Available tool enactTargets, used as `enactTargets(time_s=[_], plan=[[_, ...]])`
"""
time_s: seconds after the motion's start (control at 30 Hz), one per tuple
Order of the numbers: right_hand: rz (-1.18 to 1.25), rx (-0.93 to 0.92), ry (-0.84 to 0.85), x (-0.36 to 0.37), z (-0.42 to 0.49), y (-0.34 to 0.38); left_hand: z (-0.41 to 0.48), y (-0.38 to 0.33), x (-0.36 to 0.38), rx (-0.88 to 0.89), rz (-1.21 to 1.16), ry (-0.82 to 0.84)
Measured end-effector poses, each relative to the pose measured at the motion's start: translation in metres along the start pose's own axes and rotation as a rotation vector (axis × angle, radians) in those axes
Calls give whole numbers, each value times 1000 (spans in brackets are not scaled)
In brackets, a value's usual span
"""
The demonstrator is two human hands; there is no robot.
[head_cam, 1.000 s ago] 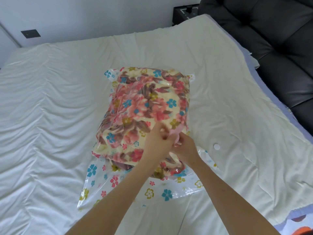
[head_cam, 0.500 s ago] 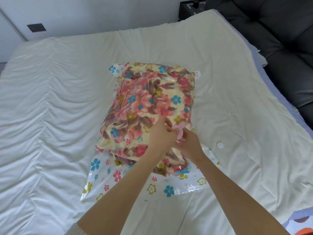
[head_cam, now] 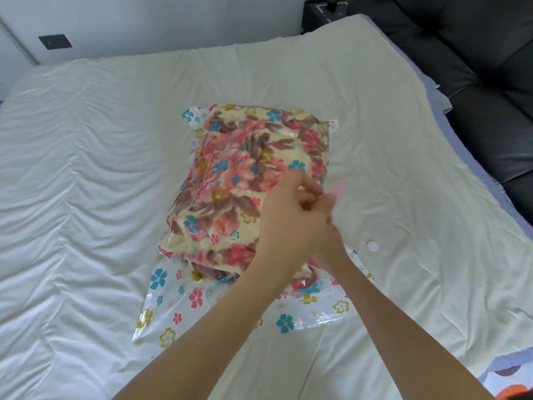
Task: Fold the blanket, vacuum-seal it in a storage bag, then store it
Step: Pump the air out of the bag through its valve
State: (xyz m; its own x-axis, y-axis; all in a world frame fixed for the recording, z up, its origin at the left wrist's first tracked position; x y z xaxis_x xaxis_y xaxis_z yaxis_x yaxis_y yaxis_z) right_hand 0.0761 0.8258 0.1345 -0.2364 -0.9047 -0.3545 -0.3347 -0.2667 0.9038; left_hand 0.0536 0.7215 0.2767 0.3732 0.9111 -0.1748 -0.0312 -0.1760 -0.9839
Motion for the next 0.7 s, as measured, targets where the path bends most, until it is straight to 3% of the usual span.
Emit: enactTargets(time_s=[0.1, 0.27, 0.47, 0.53, 0.63, 0.7], plan=[[136, 24, 13, 2, -3, -3, -16, -14, -2, 96, -83, 33], [50, -10, -20, 3, -4, -11, -2, 68, 2, -291, 105, -5], [182, 0, 20, -4, -5, 5, -15, -18, 5, 156, -36, 16], [67, -34, 3, -3, -2, -1, -7, 5, 6, 75, 47, 41], [-39, -43, -48, -3, 2, -16, 4, 65, 3, -248, 180, 60], [-31, -47, -55, -5, 7, -17, 10, 72, 5, -266, 197, 26]])
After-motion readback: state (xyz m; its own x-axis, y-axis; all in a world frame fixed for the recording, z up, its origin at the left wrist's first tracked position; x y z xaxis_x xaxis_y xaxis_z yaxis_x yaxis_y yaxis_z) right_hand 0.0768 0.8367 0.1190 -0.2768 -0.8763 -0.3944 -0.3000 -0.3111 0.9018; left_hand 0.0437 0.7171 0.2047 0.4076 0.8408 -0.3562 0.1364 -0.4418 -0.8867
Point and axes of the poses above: each hand's wrist, its own z-axis towards the middle knuckle, its own x-axis out of the palm, y = z × x, the point moved 5 cm from there along z, towards the middle knuckle, and after that the axes turned 3 degrees about x, right-handed, at the moved point
